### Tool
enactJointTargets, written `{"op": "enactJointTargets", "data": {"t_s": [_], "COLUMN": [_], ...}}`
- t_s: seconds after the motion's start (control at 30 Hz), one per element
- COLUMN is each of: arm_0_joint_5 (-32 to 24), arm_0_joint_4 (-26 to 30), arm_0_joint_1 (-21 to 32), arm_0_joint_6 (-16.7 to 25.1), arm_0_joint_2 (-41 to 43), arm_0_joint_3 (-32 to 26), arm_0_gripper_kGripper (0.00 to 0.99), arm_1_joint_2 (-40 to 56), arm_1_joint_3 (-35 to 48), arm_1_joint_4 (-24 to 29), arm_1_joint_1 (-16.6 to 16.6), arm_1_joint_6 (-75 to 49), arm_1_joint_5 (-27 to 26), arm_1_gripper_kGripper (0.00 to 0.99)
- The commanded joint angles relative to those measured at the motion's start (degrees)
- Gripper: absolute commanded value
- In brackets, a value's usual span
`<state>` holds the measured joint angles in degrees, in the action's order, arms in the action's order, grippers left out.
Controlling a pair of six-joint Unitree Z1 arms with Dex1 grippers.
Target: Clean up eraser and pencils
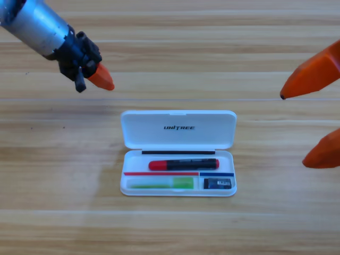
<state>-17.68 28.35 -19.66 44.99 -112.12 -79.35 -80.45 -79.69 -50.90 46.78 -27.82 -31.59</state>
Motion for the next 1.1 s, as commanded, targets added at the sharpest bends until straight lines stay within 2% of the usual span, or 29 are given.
{"op": "enactJointTargets", "data": {"t_s": [0.03, 0.63, 1.1], "arm_0_joint_5": [-0.6, 0.7, 2.5], "arm_0_joint_4": [-2.3, -2.4, -2.2], "arm_0_joint_1": [-0.6, -10.2, -14.5], "arm_0_joint_6": [0.2, -0.3, -2.0], "arm_0_joint_2": [-2.8, -2.4, -1.6], "arm_0_joint_3": [2.5, 3.6, 4.6], "arm_0_gripper_kGripper": [0.0, 0.0, 0.0], "arm_1_joint_2": [0.4, -0.3, -0.5], "arm_1_joint_3": [1.9, 2.2, 2.3], "arm_1_joint_4": [1.1, 1.2, 1.1], "arm_1_joint_1": [-1.4, -1.4, -1.0], "arm_1_joint_6": [0.1, 0.5, 0.5], "arm_1_joint_5": [-0.9, -1.1, -1.7], "arm_1_gripper_kGripper": [0.917, 0.917, 0.919]}}
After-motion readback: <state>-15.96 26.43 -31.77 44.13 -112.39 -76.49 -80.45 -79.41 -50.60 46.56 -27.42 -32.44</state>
